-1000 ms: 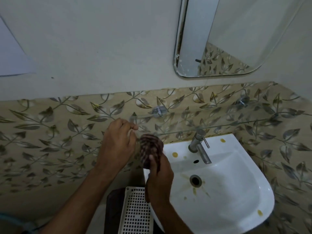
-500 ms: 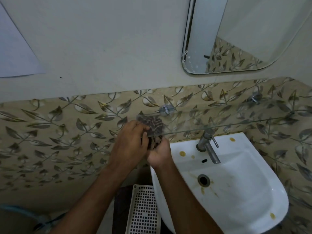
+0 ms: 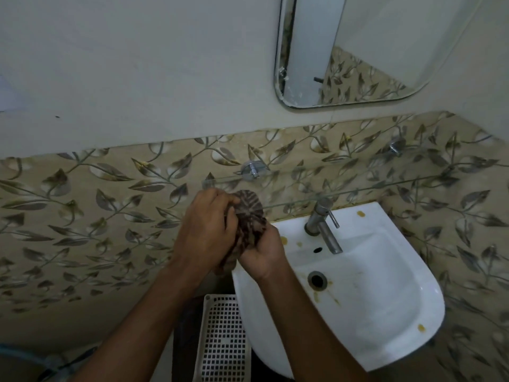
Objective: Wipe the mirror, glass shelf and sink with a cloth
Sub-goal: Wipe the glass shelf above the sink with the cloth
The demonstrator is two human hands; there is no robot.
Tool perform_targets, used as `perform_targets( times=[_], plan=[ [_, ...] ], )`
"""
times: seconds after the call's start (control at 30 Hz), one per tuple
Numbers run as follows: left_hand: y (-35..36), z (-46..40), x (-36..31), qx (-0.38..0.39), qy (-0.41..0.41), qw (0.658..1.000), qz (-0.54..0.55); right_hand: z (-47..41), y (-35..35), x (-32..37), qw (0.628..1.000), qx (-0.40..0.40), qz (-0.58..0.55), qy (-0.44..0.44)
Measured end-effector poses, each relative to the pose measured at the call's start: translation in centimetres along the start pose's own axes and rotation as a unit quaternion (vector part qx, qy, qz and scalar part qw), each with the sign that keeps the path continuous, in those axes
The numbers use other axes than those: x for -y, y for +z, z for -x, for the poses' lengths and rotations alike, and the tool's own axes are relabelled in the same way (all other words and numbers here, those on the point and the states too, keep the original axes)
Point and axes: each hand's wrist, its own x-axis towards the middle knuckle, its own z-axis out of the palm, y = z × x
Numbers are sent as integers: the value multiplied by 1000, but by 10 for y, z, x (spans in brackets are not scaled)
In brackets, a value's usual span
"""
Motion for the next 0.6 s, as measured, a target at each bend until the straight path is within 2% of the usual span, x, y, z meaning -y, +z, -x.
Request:
perform_targets(
  times=[0.07,0.17,0.23,0.3,0.43,0.53,0.6],
  plan=[
    [3,0,0,6,21,1000,1,12,-4,26,999,-20,-1,-50],
    [9,0,-1,11,31,999,5,9,-5,73,982,-69,-43,-171],
    [15,-3,-6,11,41,999,6,-1,3,84,972,-85,-50,-214],
    [20,-7,-14,20,59,998,9,-6,14,70,971,-92,-32,-218],
    [29,-15,-27,56,93,994,26,7,1,47,991,-67,8,-117],
    [36,-19,-28,65,99,993,26,25,-6,86,980,-87,-22,-175],
    [39,-20,-28,63,88,994,29,27,1,117,963,-134,-53,-227]
  ],
)
